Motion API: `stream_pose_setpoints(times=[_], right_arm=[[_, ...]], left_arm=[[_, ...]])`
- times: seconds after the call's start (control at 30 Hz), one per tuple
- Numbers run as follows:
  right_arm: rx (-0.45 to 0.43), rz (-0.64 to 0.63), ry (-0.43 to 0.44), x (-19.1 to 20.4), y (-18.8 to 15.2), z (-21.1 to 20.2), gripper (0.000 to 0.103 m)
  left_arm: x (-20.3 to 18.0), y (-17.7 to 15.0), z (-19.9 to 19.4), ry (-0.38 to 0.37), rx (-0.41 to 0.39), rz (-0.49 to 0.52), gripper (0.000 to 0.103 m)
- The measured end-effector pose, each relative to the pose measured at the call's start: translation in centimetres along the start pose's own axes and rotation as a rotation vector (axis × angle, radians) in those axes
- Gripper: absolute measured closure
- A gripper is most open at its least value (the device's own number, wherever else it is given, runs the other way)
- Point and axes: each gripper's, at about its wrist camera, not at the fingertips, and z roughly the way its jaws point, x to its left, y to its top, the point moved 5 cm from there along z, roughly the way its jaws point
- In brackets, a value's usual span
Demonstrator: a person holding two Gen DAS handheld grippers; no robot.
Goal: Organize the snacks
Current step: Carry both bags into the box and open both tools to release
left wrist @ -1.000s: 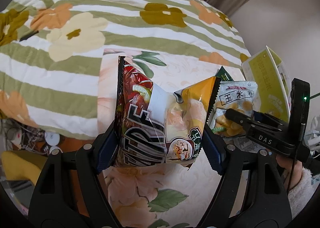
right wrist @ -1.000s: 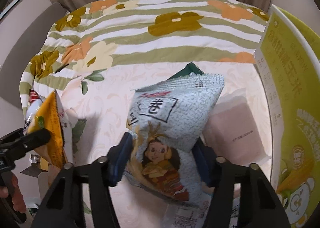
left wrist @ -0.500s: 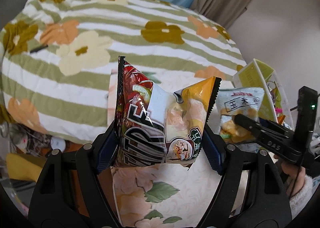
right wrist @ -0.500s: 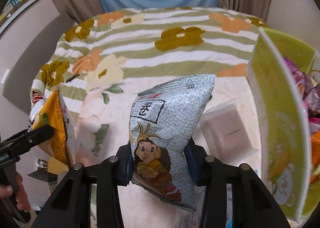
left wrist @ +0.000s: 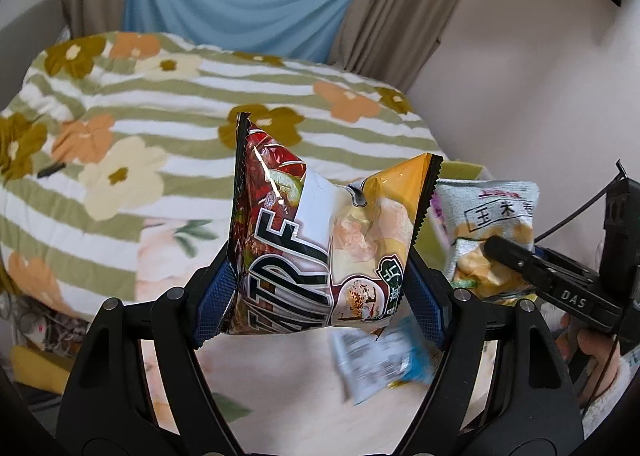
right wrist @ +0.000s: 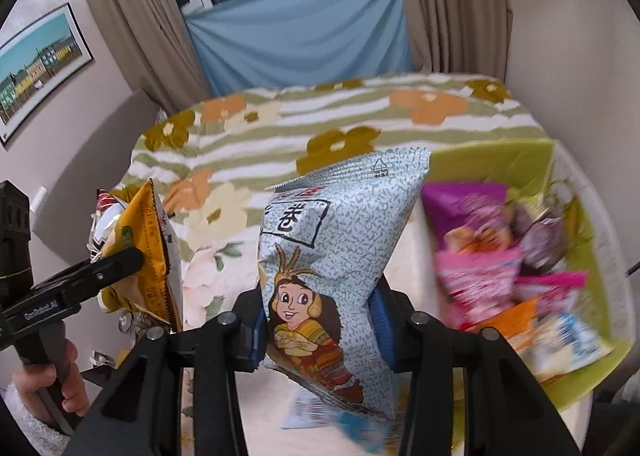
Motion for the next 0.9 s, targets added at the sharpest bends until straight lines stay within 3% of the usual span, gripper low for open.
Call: stream_pose_setpoints(times=[0.23,0.5,0.67,0.73,0.9], right_arm=[[-0.038,-0.008,-0.016,-7.8,1.7,-3.9,0.063],[-0.071,0.033,-0.022,-16.7,2.9,-6.6,0.063],[-0.066,0.03,-0.032,-20.6,3.0,-7.2,0.063],[-0.06,0.034,-0.031,-21.9,2.9,-7.3,0.063],[-0.048,0.028,-0.024,-23.5,2.6,-7.4,0.063]], left_arm=[[-10.2,1.0,3.2,-0.023,-0.009,0.043,0.027],[-19.9,0.3,10.5,-0.074,0.063,0.027,0.027],[-23.4,-0.3,14.5,-0.078,0.103,0.006,0.025],[-24.1,-0.6,16.0,-0.05,0.117,-0.002,0.008],[-24.1,-1.7,16.6,-0.002,0.123,-0.024,0.004]])
